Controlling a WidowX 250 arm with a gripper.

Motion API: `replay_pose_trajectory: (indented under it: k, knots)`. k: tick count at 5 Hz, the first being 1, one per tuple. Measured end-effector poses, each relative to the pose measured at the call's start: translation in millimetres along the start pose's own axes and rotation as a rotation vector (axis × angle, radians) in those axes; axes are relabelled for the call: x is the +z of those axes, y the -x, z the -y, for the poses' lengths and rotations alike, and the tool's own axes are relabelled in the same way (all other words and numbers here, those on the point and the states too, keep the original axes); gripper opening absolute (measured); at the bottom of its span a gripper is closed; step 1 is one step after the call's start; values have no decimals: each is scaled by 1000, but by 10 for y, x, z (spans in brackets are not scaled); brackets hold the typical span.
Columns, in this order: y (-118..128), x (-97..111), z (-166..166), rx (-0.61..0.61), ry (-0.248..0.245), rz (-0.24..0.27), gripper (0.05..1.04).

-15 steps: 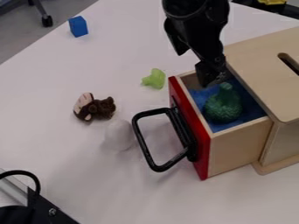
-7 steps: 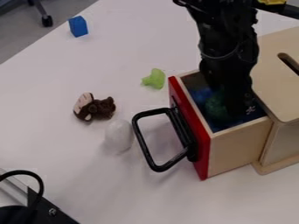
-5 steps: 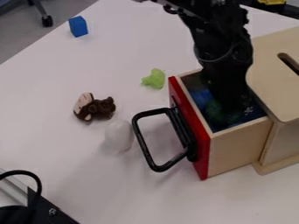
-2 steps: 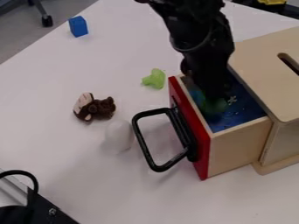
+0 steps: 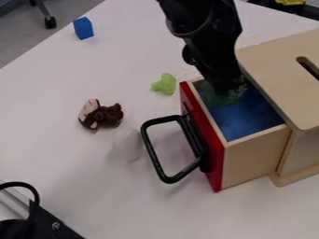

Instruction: Take the broccoli out of the drawer and put it on the upper left side of the table

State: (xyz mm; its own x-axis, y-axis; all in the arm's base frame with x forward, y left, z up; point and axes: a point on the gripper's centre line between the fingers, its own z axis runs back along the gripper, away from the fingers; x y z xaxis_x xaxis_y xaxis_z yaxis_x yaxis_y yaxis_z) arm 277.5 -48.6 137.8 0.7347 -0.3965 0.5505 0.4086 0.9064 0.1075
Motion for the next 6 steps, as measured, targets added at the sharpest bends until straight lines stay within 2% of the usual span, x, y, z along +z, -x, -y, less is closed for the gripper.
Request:
replay_pose_trajectory:
  k: [1, 2, 3, 4, 5, 6]
  knots:
    - [-121, 278, -246, 121, -127, 20, 303]
    - [-73, 434, -597, 232, -229, -11, 303]
    - [118, 548, -975, 369, -306, -37, 303]
    - [381, 490, -1298, 480, -351, -124, 303]
    - [604, 441, -1565, 557, -399, -191, 303]
    - [797, 292, -1778, 613, -421, -206, 303]
